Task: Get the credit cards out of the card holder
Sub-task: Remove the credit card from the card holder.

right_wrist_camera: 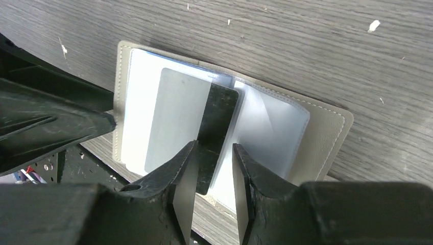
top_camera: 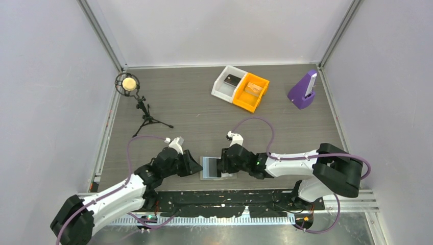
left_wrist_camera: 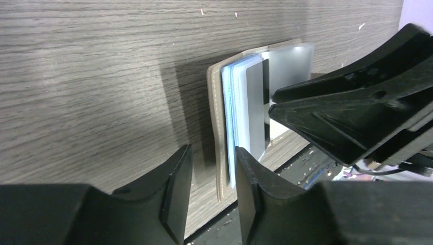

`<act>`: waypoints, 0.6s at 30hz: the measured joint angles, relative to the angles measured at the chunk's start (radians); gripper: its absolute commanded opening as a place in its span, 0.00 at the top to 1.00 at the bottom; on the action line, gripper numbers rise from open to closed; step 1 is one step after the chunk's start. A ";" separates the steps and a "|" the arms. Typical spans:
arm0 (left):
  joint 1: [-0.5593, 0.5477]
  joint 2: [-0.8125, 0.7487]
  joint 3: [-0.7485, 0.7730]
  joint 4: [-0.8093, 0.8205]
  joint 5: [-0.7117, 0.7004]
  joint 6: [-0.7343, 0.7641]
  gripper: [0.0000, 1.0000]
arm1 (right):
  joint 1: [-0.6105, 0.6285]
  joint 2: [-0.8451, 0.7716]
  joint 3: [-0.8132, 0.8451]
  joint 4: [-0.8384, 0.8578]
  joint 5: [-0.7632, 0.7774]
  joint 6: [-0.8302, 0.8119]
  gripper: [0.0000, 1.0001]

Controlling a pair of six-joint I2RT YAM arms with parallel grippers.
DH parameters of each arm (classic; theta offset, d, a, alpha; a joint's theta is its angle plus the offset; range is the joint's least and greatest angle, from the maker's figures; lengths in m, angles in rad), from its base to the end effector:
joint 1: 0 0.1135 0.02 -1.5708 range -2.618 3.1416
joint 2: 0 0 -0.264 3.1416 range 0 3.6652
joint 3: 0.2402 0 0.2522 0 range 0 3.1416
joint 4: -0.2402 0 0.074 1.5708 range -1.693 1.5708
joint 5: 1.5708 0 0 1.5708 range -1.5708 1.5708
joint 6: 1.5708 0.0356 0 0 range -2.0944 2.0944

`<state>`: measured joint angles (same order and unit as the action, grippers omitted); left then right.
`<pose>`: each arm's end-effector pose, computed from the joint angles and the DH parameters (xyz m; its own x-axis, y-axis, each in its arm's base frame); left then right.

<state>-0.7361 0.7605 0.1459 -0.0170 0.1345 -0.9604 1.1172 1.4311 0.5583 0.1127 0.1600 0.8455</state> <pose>0.1092 -0.1054 0.1387 -0.8617 -0.3150 -0.3977 0.0688 0.7041 -0.7067 0.1215 0.2364 0.1506 -0.8265 -0.0094 -0.5629 -0.3292 0.8193 0.4695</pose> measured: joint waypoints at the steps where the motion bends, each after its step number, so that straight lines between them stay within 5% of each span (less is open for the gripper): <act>1: 0.000 -0.011 0.006 -0.016 -0.003 0.000 0.59 | -0.001 0.000 -0.005 0.006 -0.002 0.003 0.62; 5: -0.001 -0.064 0.039 -0.075 -0.008 -0.002 0.60 | -0.006 0.000 -0.036 0.060 -0.013 0.019 0.62; 9: -0.002 -0.073 0.054 -0.076 0.006 -0.002 0.72 | -0.006 0.000 -0.047 0.089 -0.018 0.024 0.62; 18: -0.002 0.043 0.067 0.022 0.089 0.001 0.83 | -0.009 -0.011 -0.058 0.114 -0.024 0.026 0.62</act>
<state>-0.7376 0.8032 0.2127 0.0048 0.2234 -0.9592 1.1084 1.4197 0.4999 0.2264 0.1356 0.8711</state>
